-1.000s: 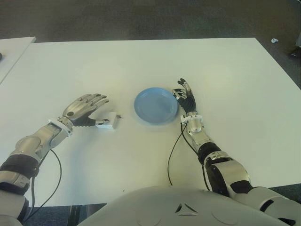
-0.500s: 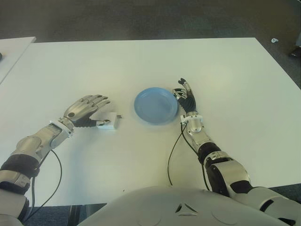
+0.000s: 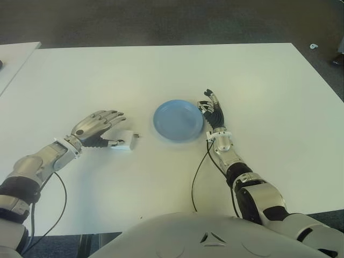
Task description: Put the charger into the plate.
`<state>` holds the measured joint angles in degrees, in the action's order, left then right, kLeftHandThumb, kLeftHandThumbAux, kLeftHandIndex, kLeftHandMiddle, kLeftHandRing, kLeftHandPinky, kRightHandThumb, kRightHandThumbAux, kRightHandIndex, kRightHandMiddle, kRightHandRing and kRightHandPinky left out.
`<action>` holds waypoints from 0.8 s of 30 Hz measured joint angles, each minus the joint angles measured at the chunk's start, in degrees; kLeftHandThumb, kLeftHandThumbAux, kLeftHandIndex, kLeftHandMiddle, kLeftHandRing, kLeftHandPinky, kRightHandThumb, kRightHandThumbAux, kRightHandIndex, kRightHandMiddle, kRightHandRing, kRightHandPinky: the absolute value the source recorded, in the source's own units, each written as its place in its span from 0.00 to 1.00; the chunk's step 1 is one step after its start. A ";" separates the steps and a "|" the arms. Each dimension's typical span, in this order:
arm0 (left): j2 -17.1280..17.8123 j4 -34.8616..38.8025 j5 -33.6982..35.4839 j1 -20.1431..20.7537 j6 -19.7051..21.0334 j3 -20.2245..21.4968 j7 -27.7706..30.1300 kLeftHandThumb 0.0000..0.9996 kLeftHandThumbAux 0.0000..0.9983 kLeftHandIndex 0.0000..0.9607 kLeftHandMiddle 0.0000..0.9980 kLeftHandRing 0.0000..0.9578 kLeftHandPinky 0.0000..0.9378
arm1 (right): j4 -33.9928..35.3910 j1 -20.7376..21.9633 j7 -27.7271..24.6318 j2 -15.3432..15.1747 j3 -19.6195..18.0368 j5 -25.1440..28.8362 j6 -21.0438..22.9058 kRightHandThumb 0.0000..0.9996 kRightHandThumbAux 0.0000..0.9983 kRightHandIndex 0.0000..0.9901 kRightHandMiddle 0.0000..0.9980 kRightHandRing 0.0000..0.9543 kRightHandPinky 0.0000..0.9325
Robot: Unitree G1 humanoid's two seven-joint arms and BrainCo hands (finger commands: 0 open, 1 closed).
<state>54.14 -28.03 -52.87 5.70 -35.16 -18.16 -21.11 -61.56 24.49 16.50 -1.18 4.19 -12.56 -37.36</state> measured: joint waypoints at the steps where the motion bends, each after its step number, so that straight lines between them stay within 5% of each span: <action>1: 0.11 0.01 0.00 0.00 -0.13 -0.01 0.00 0.44 0.13 0.00 0.00 0.00 0.00 | 0.00 0.00 -0.02 0.01 -0.01 0.01 0.00 0.00 0.57 0.00 0.14 0.30 0.34; 24: 1.43 0.41 0.00 -0.01 -1.72 -0.02 0.33 0.42 0.12 0.00 0.00 0.00 0.00 | -0.01 0.06 -0.94 -0.01 -0.02 0.10 0.02 0.00 0.56 0.00 0.12 0.28 0.34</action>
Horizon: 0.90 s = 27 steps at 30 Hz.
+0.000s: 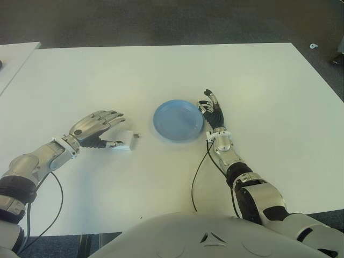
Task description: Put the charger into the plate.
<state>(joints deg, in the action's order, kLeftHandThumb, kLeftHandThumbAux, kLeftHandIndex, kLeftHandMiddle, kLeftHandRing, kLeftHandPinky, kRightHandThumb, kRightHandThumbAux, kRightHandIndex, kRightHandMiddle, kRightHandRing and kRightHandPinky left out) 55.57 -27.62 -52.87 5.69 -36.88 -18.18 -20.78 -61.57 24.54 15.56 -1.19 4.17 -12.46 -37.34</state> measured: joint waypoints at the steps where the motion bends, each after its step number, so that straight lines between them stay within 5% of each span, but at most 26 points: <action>1: 0.00 -0.03 0.00 0.00 -0.08 0.00 0.00 0.42 0.12 0.00 0.00 0.00 0.00 | 0.00 0.00 -0.02 0.00 0.00 0.00 0.00 0.00 0.56 0.00 0.12 0.28 0.35; 27: 0.00 -2.00 0.10 0.46 -1.73 0.00 0.01 0.42 0.13 0.00 0.00 0.00 0.00 | -0.50 0.34 -0.07 0.05 0.13 -0.03 0.02 0.00 0.55 0.00 0.14 0.31 0.35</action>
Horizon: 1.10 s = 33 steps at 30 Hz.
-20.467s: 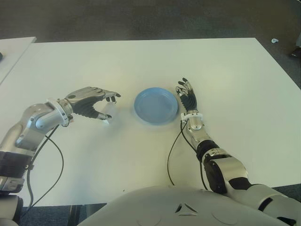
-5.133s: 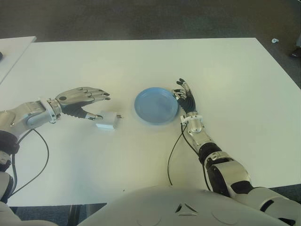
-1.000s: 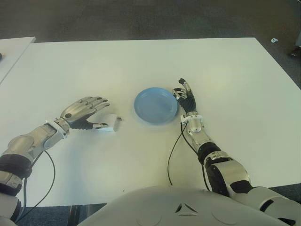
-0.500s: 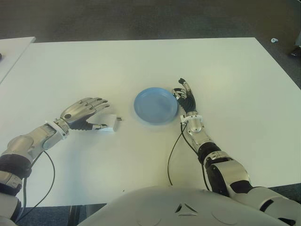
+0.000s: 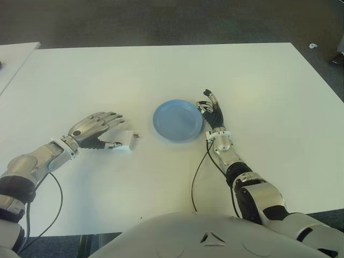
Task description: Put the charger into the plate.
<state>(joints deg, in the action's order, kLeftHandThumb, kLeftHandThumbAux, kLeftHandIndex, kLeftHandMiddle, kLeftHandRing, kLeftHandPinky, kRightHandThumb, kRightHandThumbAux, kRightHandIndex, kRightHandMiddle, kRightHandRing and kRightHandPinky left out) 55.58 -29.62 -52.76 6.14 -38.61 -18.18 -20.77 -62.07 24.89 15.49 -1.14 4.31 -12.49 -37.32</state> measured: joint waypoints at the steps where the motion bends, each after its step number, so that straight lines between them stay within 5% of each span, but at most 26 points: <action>1: 0.00 -0.02 0.00 0.01 -0.14 0.00 0.00 0.43 0.13 0.00 0.00 0.00 0.00 | -0.01 0.01 0.00 0.00 0.01 0.00 0.00 0.00 0.55 0.00 0.14 0.31 0.35; 33: 0.96 -0.20 -1.82 0.56 -2.35 -1.59 -0.21 0.44 0.15 0.00 0.00 0.00 0.00 | -0.02 0.12 0.42 0.03 0.32 -0.24 0.33 0.00 0.55 0.00 0.15 0.30 0.31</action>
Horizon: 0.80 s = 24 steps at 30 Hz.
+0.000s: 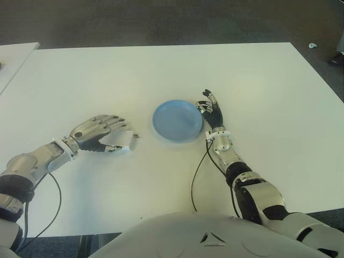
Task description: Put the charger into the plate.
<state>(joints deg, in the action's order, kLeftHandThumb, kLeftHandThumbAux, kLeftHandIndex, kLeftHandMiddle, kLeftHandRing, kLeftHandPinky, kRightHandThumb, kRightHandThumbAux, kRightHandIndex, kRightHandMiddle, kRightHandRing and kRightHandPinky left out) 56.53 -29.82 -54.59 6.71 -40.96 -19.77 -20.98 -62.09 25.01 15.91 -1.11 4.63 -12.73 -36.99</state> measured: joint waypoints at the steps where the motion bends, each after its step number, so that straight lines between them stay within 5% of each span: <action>1: 0.00 0.00 -0.01 -0.03 -0.03 -0.04 0.00 0.44 0.15 0.00 0.00 0.00 0.00 | 0.00 0.00 0.01 0.00 0.00 0.00 0.00 0.00 0.55 0.00 0.15 0.30 0.31; 24: 0.00 0.55 -0.02 -1.27 1.47 -0.18 0.00 0.43 0.15 0.00 0.00 0.00 0.00 | 0.00 0.02 0.37 -0.02 0.24 -0.41 0.04 0.00 0.54 0.00 0.16 0.30 0.28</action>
<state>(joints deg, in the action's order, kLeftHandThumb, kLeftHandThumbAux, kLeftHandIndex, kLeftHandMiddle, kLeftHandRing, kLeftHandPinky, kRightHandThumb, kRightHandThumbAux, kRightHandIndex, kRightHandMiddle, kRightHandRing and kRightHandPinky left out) 56.53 -29.28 -54.60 5.43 -39.50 -19.95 -20.97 -62.09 25.03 16.28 -1.13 4.87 -13.14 -36.95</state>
